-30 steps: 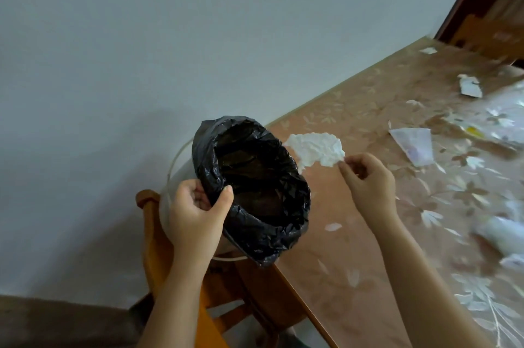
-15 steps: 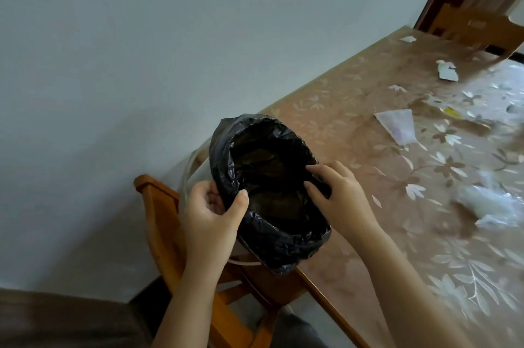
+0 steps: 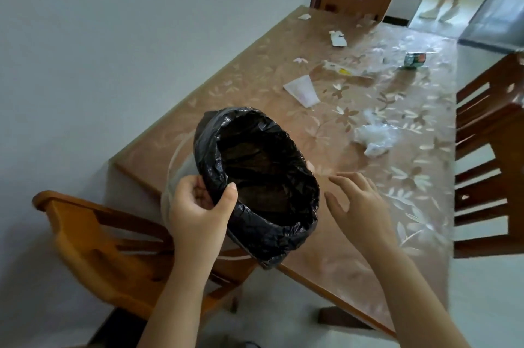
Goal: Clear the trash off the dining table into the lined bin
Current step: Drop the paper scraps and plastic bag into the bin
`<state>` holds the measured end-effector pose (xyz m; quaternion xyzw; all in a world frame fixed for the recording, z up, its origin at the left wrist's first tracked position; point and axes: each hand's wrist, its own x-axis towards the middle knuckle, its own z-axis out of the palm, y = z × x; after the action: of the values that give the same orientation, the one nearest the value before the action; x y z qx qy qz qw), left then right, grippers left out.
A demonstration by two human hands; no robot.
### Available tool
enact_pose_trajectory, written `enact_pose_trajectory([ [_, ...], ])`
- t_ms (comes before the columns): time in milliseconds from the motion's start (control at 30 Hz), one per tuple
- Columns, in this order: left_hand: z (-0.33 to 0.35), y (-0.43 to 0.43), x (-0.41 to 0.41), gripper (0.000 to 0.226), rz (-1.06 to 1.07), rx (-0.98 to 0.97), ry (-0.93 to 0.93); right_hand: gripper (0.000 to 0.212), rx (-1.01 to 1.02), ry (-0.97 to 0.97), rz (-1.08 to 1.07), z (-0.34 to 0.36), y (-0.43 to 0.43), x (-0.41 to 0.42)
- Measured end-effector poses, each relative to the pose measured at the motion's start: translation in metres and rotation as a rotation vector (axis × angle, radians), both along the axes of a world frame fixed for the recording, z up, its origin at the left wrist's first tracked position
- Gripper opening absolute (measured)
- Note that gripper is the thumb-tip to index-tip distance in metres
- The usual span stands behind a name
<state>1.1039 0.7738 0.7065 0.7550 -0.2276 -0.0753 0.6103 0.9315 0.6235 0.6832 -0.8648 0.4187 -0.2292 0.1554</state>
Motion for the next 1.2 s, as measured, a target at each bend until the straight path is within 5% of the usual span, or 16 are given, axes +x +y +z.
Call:
enact_pose_trajectory([
  [567, 0.008, -0.086, -0.267, 0.023, -0.11, -0.078, 0.042, 0.026, -0.002, -0.009, -0.13, -0.003, -0.058, -0.319],
  [1200, 0.003, -0.198, -0.263, 0.031, 0.285, 0.037, -0.056, 0.031, -0.016, 0.153, 0.203, 0.003, -0.232, -0.273],
])
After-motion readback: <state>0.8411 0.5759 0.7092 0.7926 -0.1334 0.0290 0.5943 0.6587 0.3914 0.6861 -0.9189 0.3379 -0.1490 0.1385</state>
